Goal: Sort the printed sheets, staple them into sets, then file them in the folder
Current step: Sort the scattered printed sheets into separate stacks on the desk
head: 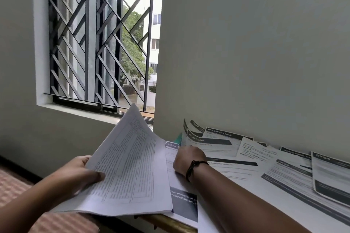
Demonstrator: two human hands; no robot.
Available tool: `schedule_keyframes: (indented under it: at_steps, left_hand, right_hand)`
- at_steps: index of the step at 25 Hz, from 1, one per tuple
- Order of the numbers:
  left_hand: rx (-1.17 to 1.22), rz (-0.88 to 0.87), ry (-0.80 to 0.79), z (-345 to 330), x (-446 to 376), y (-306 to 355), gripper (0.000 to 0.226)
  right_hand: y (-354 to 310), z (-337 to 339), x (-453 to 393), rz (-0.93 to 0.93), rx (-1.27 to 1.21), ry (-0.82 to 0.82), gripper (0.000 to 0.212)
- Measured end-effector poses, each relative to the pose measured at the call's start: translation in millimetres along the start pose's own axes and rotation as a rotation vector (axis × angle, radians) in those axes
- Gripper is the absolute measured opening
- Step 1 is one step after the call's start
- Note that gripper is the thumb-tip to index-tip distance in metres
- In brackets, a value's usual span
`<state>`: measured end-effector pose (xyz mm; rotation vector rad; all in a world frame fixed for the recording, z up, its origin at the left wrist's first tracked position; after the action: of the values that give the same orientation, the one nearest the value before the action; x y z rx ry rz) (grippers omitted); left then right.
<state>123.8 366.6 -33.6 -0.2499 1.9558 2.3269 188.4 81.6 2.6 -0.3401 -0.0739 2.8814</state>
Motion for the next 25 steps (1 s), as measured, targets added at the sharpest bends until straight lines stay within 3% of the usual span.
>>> schedule_keyframes:
  at_steps: [4, 7, 16, 19, 25]
  left_hand:
    - [0.033, -0.013, 0.001, -2.6, -0.5, 5.0, 0.023]
    - [0.051, -0.031, -0.01, -5.6, -4.1, 16.7, 0.023]
    - [-0.115, -0.081, -0.196, -73.5, -65.7, 70.8, 0.034]
    - [-0.129, -0.07, -0.238, -118.6, -87.5, 74.1, 0.047]
    - [-0.206, -0.084, -0.278, -199.7, -131.3, 69.6, 0.039]
  right_hand:
    - [7.7, 4.8, 0.0, -0.075, -0.154, -0.011, 0.044]
    - [25.1, 29.2, 2.5, -0.109, -0.308, 0.082, 0.033]
    - [186.1, 102.9, 28.4, -0.394, -0.752, 0.304, 0.023]
    - [200.2, 97.9, 35.9, -0.402, -0.801, 0.35, 0.028]
    - [180.8, 74.6, 37.9, -0.23, -0.674, 0.322, 0.036]
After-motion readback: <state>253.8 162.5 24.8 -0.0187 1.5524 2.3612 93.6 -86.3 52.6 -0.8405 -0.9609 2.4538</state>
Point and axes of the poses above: each hand's wrist, its own x-axis away from the middle knuckle, its own z-axis out of the back of the hand, y = z × x, the point moved 9 cm from there along -x, towards the middle knuckle, and after that the axes turned 11 degrees about -z, right-handed, at the moved point
